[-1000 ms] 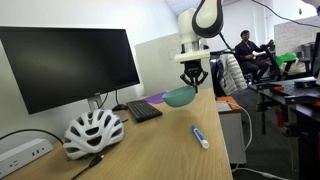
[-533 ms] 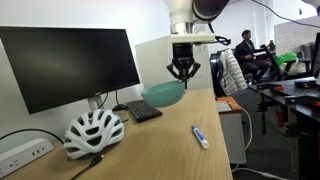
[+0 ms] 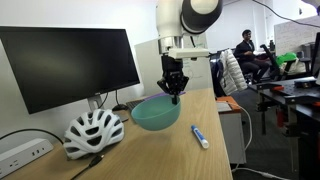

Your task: Move the green bowl to the left side of the desk

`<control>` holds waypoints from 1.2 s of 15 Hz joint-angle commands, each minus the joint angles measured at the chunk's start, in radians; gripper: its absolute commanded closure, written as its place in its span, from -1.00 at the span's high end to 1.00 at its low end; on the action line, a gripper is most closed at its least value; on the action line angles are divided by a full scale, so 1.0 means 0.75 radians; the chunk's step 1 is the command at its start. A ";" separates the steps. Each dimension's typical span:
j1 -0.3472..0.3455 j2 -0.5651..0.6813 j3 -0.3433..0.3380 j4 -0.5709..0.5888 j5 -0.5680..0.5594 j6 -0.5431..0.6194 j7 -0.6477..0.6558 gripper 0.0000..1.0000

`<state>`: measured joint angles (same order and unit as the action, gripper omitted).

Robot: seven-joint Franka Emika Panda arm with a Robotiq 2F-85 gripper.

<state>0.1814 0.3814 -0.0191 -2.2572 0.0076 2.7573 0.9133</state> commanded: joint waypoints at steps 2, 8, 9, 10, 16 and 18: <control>0.030 0.180 -0.004 0.207 -0.019 -0.040 -0.301 -0.98; 0.058 0.280 0.015 0.288 -0.031 0.007 -0.691 -0.37; 0.062 0.283 0.004 0.284 -0.041 0.017 -0.734 -0.25; 0.068 0.273 -0.012 0.277 -0.036 0.013 -0.738 -0.11; -0.152 0.044 0.202 0.162 0.172 -0.133 -1.048 0.80; -0.133 -0.060 0.151 0.137 0.156 -0.366 -1.000 1.00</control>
<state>0.0911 0.4479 0.1066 -2.0991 0.1117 2.6570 0.1671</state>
